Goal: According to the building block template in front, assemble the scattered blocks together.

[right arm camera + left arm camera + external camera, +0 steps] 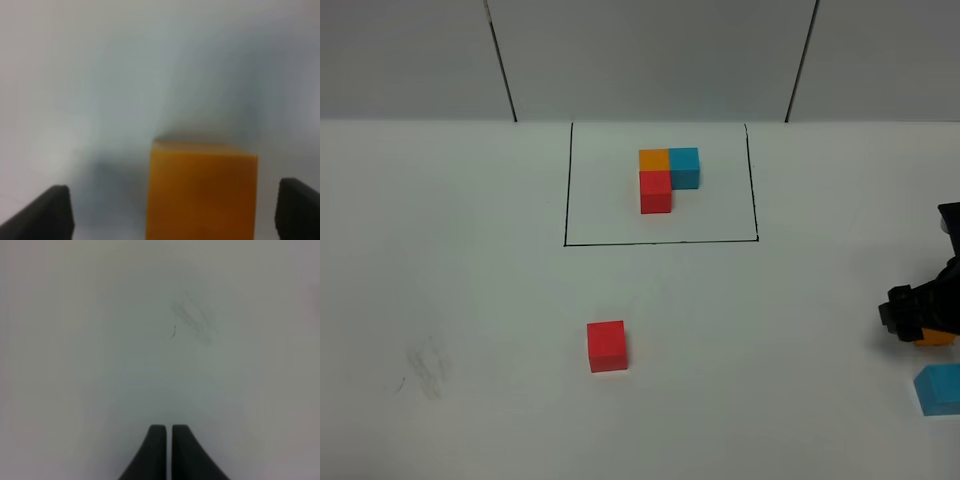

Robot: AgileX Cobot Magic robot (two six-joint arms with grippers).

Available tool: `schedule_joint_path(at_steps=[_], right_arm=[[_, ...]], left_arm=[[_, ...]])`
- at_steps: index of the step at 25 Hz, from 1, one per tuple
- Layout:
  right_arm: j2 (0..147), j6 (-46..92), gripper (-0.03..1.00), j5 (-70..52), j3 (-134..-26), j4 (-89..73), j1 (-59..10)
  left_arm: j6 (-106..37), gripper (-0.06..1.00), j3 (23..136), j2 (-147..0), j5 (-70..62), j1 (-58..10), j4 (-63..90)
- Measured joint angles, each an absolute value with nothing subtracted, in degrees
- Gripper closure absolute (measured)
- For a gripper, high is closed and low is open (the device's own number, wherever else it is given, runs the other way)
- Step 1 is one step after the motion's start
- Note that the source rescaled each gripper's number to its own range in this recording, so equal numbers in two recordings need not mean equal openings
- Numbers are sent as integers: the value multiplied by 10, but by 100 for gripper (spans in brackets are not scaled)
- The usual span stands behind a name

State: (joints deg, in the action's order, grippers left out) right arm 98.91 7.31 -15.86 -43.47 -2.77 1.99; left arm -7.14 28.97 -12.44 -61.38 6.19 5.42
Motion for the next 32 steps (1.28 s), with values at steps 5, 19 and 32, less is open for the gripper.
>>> schedule_joint_path(at_steps=[5, 19, 32], right_arm=[[1001, 73, -3, -151, -440, -15, 20], [1021, 73, 34, -149, -446, -5, 20], [1020, 73, 42, -147, -447, -5, 20]], left_arm=[[-71, 94, 290, -124, -614, 62, 54], [-71, 94, 290, -124, -614, 62, 54], [-71, 94, 290, -124, -614, 62, 54]])
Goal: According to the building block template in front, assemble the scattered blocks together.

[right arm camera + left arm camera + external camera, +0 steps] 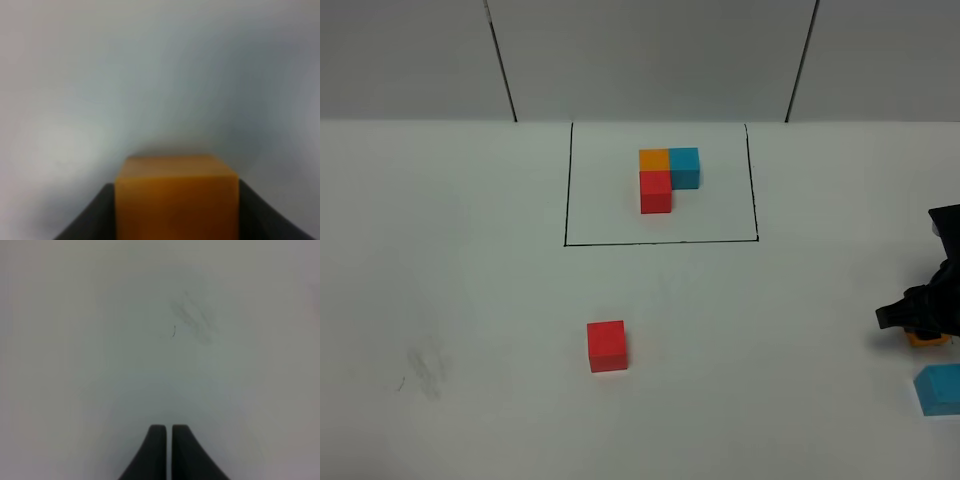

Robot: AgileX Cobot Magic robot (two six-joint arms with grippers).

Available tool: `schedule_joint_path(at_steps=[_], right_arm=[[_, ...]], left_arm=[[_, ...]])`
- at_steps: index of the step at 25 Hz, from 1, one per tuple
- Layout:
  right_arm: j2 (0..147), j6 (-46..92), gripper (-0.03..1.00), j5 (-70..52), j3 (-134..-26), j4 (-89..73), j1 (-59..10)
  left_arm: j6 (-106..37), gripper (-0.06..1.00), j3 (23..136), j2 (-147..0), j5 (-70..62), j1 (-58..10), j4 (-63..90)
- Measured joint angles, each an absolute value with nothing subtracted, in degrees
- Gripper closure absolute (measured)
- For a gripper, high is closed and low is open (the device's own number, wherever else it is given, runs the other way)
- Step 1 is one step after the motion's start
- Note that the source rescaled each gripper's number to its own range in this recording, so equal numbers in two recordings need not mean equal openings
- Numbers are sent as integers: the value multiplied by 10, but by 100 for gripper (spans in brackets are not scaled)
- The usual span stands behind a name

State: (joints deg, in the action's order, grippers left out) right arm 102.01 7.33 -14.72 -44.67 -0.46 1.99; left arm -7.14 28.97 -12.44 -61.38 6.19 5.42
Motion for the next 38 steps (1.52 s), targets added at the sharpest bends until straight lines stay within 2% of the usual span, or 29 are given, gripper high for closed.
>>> schedule_joint_path(at_steps=[4, 12, 22, 28, 38], right_arm=[[995, 74, 42, -173, -452, -5, 20], [894, 89, 42, -304, -530, -5, 13], [818, 115, 42, -432, -652, -5, -69], [818, 134, 42, -440, -691, -5, -124], [837, 139, 42, -399, -702, -61, -175]], left_arm=[[-71, 94, 290, -124, -614, 62, 54], [-71, 94, 290, -124, -614, 62, 54], [-71, 94, 290, -124, -614, 62, 54], [-71, 94, 290, -124, -614, 62, 54], [-71, 94, 290, -124, -614, 62, 54]])
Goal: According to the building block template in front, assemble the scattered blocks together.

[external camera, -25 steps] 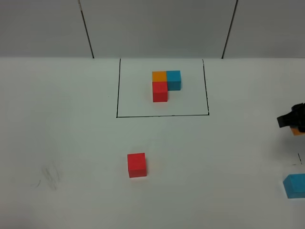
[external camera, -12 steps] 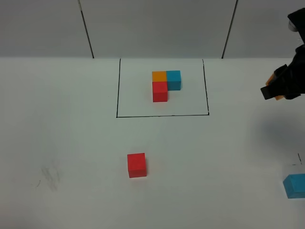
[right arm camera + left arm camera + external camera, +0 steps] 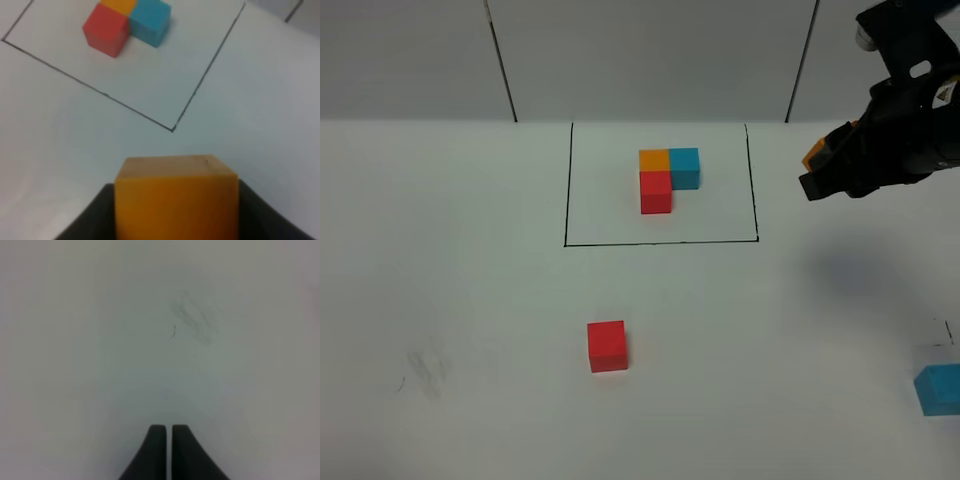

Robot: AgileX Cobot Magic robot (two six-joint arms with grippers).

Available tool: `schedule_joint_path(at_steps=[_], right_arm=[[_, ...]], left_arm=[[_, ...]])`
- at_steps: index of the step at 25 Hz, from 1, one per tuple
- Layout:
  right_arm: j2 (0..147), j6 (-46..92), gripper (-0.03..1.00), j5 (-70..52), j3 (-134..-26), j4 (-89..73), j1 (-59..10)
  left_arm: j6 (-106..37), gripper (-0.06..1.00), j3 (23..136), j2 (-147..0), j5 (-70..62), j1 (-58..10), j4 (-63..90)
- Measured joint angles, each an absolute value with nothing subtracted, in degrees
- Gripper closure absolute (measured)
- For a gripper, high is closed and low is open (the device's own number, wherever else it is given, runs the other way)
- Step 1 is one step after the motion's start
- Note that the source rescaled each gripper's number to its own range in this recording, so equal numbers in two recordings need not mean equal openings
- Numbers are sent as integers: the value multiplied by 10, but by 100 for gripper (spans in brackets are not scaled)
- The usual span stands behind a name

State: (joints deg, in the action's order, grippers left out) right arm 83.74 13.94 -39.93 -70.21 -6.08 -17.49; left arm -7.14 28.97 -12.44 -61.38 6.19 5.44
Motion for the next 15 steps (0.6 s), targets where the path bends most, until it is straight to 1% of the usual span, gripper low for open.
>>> schedule_joint_path(at_steps=[15], right_arm=[[927, 145, 42, -404, -839, -113, -249]], left_arm=[[-71, 94, 290, -124, -614, 62, 54]])
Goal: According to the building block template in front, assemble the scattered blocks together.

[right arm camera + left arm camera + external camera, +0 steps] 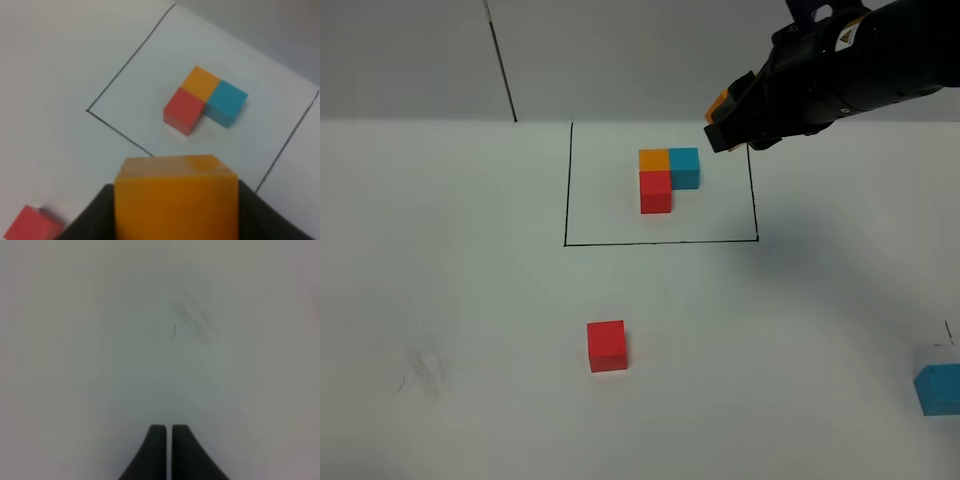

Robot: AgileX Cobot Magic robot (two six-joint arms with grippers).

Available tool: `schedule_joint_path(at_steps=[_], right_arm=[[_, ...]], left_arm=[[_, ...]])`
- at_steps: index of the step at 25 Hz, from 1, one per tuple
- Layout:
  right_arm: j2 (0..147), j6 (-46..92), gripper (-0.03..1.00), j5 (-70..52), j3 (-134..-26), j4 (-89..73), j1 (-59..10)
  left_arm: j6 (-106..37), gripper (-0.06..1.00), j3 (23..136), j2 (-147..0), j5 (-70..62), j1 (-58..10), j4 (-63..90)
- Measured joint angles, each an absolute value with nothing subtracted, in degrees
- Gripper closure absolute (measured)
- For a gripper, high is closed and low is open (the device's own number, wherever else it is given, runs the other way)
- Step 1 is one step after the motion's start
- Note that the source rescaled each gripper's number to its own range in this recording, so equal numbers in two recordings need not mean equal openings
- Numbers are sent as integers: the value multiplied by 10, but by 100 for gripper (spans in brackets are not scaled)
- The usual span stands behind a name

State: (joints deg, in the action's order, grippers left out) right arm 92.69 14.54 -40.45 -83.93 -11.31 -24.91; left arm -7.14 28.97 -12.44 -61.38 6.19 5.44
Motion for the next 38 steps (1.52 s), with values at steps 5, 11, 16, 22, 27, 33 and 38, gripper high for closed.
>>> schedule_joint_path(at_steps=[5, 11, 16, 22, 27, 33, 38], right_arm=[[958, 134, 42, -380, -843, -119, -278], [1011, 134, 42, -366, -843, -136, -297], [1050, 134, 42, -341, -844, -162, -312], [1099, 143, 42, -313, -845, -210, -321], [1128, 149, 42, -296, -845, -216, -334], [1159, 156, 42, -283, -845, -222, -339], [1177, 164, 42, -284, -845, -225, -339]], left_arm=[[-71, 94, 290, -124, -614, 62, 54], [-71, 94, 290, -124, -614, 62, 54], [-71, 94, 290, -124, -614, 62, 54], [-71, 94, 290, -124, -614, 62, 54], [-71, 94, 290, -124, -614, 62, 54], [-71, 94, 290, -124, -614, 62, 54], [-71, 94, 290, -124, -614, 62, 54]])
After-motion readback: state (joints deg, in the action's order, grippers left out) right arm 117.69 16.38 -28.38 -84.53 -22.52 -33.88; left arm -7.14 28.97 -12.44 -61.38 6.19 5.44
